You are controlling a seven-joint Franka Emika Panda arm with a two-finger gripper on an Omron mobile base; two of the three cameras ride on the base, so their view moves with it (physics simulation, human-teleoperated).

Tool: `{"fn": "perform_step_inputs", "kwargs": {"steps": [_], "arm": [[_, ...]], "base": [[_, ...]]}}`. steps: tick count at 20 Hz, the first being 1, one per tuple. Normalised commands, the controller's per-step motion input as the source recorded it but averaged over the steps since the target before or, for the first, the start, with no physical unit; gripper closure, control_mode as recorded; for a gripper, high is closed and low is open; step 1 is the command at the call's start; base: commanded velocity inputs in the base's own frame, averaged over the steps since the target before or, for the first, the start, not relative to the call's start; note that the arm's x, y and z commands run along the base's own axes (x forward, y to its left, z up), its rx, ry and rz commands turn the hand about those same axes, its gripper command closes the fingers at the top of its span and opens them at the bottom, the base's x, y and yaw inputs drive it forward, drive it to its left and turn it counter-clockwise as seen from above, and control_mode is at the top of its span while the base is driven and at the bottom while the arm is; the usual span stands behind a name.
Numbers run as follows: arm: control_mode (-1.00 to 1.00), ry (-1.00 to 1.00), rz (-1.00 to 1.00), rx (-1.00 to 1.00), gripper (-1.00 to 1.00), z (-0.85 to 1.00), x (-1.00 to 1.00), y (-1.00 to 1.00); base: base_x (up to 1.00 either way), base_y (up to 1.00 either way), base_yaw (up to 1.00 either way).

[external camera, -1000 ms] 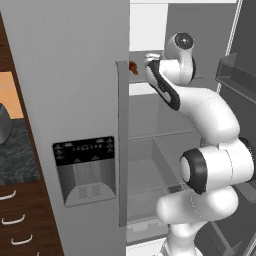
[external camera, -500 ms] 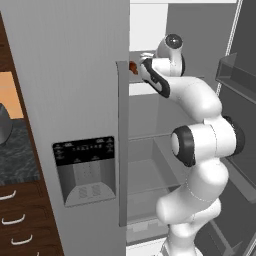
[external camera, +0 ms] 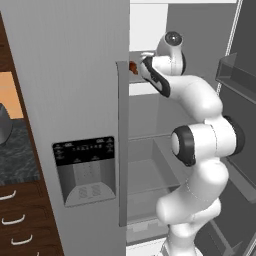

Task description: Place one cucumber and one chicken drumstick in each tupperware on the nearby counter, to pack two identical lunches.

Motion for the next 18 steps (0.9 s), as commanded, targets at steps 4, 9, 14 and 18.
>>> {"fn": "perform_step_inputs", "kwargs": {"steps": [4,9,14,18], "arm": [[-1.00,-0.13,0.00,-0.01,1.00,0.00,-1.00,0.31],[-1.00,0.00,0.01,0.00,1.00,0.00,-1.00,0.21],[-1.00,0.02,0.02,0.00,1.00,0.00,-1.00,0.07],[-1.00,0.05,0.01,0.00,1.00,0.00,-1.00,0.06]], "base": [[0.00,0.00,0.00],[0.00,0.00,0.00],[0.00,0.00,0.00],[0.00,0.00,0.00]]}}
